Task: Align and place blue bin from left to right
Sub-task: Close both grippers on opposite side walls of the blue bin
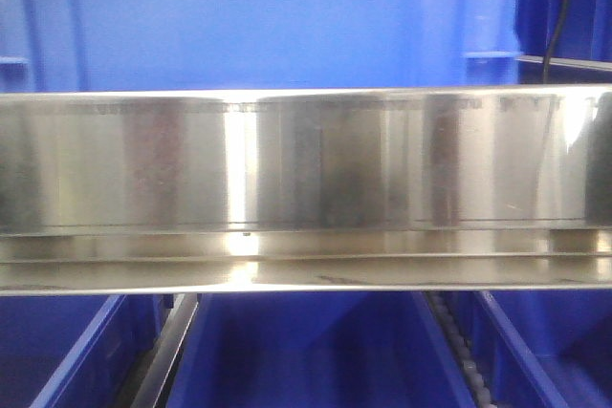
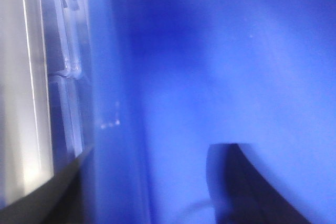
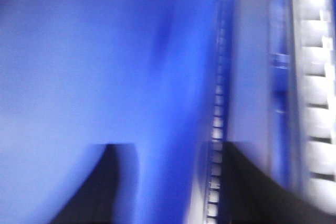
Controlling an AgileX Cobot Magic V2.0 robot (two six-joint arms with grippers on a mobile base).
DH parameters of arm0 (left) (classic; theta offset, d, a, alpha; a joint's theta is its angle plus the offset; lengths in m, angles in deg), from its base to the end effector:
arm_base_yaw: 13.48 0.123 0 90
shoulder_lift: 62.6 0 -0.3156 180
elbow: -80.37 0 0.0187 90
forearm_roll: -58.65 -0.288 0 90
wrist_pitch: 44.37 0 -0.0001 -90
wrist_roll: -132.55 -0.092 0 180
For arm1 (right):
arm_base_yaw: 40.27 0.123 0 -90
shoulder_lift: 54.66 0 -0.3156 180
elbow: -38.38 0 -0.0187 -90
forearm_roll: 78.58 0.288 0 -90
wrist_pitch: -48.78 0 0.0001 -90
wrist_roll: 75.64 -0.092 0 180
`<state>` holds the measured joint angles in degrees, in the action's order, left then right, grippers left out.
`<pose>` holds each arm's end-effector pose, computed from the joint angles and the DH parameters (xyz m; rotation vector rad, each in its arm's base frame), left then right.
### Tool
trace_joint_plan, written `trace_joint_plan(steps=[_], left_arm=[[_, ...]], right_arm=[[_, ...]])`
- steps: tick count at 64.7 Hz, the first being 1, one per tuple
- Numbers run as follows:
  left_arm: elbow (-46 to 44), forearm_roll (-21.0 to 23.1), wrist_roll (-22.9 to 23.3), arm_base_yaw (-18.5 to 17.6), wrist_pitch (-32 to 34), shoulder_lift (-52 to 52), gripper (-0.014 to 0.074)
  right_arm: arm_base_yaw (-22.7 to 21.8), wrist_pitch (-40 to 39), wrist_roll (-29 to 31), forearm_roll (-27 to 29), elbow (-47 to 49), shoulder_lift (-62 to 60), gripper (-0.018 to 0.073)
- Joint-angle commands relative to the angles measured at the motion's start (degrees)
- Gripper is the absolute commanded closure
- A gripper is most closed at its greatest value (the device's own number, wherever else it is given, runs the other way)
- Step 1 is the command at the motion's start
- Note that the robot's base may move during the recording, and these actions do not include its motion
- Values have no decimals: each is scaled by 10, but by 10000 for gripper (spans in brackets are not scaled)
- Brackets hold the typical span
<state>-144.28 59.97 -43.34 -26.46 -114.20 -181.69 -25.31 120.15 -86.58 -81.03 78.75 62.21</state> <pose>0.4668 -0.1096 0.4193 0.1940 2.5168 -0.1511 0.4523 0.1170 0.4121 -0.0932 2.5816 0.1107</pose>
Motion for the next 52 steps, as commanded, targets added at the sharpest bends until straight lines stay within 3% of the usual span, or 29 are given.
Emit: trace_joint_plan(steps=[1,13,33,52], left_arm=[[-4,10,-8,-3,-1,3,713],[-4,12,-8,-3,-1,3,708],[-4,52,-5,-3,-1,24,708],[-4,64,22,-6,-1,90,708]], right_arm=[[-1,-17,-8,-10,3,0,627],[-1,-26,-8,-9,3,0,628],[1,-30,-8,-2,4,-8,628],[1,-16,-7,0,62,-38,628]])
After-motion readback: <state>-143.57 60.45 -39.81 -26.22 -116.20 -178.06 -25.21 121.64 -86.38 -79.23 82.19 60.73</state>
